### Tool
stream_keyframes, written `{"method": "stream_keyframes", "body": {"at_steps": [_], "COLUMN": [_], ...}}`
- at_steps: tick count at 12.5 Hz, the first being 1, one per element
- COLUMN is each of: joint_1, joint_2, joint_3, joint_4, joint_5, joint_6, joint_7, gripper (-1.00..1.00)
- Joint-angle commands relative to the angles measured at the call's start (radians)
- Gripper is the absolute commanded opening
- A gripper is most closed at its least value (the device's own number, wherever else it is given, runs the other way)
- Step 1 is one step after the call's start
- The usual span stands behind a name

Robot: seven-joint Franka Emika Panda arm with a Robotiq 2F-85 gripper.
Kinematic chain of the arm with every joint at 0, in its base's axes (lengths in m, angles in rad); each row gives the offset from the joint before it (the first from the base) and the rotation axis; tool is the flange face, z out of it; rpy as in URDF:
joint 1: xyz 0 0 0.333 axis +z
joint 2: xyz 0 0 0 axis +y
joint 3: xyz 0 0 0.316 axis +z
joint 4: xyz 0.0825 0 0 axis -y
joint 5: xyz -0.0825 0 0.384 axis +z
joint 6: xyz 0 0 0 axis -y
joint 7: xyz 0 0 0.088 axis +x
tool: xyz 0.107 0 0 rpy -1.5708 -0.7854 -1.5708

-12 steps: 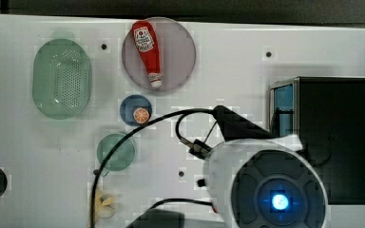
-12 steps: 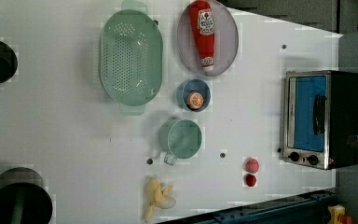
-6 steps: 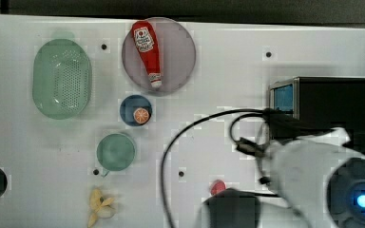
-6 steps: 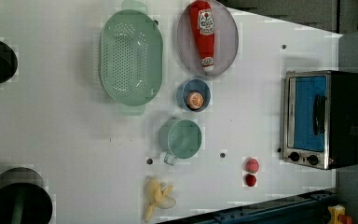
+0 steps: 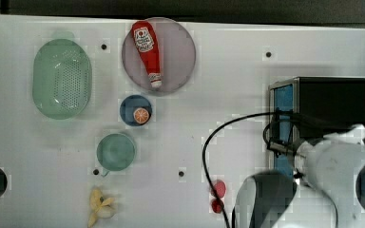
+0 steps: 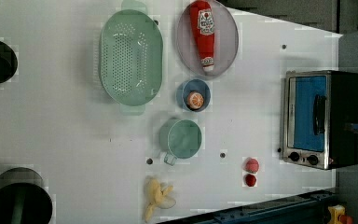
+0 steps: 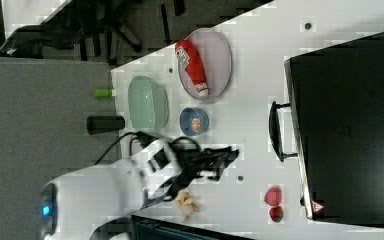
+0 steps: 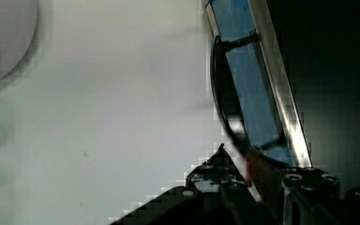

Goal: Flap open oven.

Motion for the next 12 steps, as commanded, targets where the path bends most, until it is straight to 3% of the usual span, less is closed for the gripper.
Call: {"method": "stream_keyframes", "body": {"at_steps": [1,12], "joint_1": [0.019,0.018], "joint_2": [0.086,0.327], "joint_3": [-0.040,-0.078], "joint_4": [0.008,0.007], "joint_5": [0.001,0.002], "joint_6": [0.084,0.309], "joint_7": [-0.160,-0.167], "gripper": [-0.65,-0.65]}}
